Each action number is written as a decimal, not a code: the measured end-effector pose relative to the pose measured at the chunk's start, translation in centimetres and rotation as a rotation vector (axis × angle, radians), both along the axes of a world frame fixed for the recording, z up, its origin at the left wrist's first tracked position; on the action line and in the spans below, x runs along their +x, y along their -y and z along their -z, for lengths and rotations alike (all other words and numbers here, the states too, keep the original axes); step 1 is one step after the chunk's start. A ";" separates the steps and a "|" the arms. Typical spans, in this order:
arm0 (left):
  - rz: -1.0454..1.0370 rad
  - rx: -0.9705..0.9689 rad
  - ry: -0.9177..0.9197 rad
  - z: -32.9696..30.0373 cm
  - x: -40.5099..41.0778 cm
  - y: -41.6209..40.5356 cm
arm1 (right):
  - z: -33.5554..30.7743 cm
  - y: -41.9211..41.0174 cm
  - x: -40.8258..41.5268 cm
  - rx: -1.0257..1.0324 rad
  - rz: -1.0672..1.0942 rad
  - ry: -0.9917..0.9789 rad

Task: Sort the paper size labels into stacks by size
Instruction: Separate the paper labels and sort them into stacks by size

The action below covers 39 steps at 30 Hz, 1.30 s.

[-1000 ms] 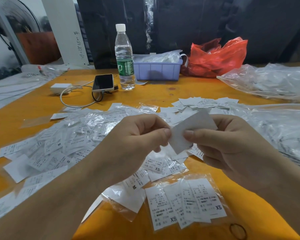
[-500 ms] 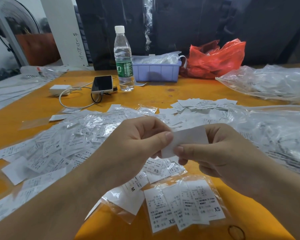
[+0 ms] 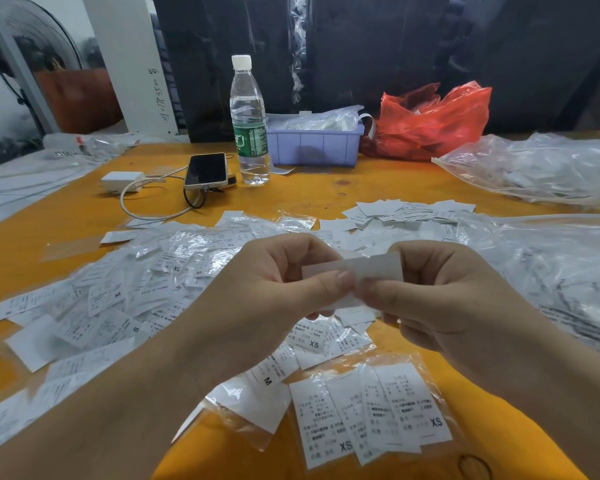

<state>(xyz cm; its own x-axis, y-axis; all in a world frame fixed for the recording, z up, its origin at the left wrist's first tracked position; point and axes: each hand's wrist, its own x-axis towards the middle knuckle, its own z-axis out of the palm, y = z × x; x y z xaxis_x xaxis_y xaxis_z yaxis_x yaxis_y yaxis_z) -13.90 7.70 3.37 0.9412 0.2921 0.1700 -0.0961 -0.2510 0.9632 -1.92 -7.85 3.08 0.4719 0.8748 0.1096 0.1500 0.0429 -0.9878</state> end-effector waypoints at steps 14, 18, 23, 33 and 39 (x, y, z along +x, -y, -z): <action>0.014 0.002 0.004 0.0 0.0 -0.2 | -0.3 0.0 -0.3 0.008 0.013 0.008; 0.033 -0.002 0.006 0.0 -0.1 -0.4 | -0.1 0.1 0.0 0.012 0.009 0.034; -0.023 0.034 0.035 0.4 0.1 -0.4 | 0.2 0.1 0.2 0.043 0.016 0.125; 0.056 0.038 0.073 0.3 0.0 -0.3 | 1.1 -0.3 0.6 0.082 0.081 0.227; -0.047 0.103 0.104 0.3 0.1 -0.4 | 0.7 0.0 0.4 0.125 0.030 0.248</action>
